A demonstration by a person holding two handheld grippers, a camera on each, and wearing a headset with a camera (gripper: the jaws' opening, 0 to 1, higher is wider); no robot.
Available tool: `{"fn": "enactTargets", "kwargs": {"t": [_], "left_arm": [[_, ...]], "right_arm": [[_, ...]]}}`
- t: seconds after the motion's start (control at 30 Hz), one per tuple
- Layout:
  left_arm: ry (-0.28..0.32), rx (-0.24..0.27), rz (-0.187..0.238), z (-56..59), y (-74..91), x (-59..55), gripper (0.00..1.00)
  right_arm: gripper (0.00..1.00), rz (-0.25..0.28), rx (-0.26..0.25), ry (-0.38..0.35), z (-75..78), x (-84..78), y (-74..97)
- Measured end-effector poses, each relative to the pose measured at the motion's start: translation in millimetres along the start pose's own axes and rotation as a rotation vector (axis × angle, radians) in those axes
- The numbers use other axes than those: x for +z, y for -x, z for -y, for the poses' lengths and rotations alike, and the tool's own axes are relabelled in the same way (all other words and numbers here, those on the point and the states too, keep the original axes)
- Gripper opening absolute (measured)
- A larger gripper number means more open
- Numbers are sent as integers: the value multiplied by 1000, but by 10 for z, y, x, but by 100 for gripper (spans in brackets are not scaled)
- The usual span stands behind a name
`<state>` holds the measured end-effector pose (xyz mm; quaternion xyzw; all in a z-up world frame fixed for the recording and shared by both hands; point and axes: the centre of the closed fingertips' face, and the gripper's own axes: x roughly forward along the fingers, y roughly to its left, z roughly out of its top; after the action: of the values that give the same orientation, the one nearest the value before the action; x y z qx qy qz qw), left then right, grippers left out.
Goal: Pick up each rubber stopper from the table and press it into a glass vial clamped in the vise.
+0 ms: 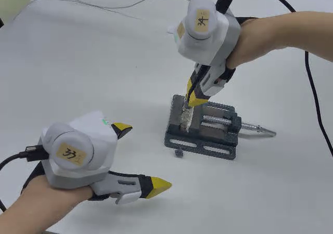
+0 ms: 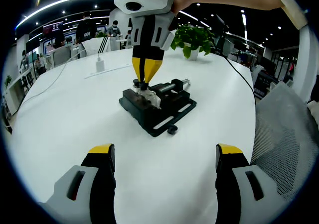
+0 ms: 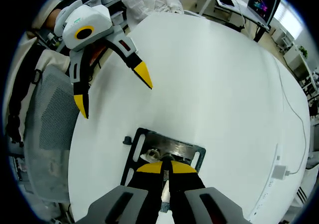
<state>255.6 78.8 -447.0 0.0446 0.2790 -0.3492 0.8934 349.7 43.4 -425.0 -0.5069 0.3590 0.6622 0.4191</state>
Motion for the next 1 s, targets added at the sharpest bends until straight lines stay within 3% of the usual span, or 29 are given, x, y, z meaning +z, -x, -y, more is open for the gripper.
{"fn": "enactTargets", "kwargs": {"t": [0.57, 0.77, 1.0], "left_arm": [[8, -9, -4, 24, -39, -25, 81], [18, -12, -6, 40, -59, -51, 81], [28, -8, -6, 5, -82, -48, 81]], "right_arm": [[0, -3, -3, -2, 53, -24, 1], [0, -25, -36, 22, 9, -8, -9], [0, -34, -51, 2, 72, -29, -18]]}}
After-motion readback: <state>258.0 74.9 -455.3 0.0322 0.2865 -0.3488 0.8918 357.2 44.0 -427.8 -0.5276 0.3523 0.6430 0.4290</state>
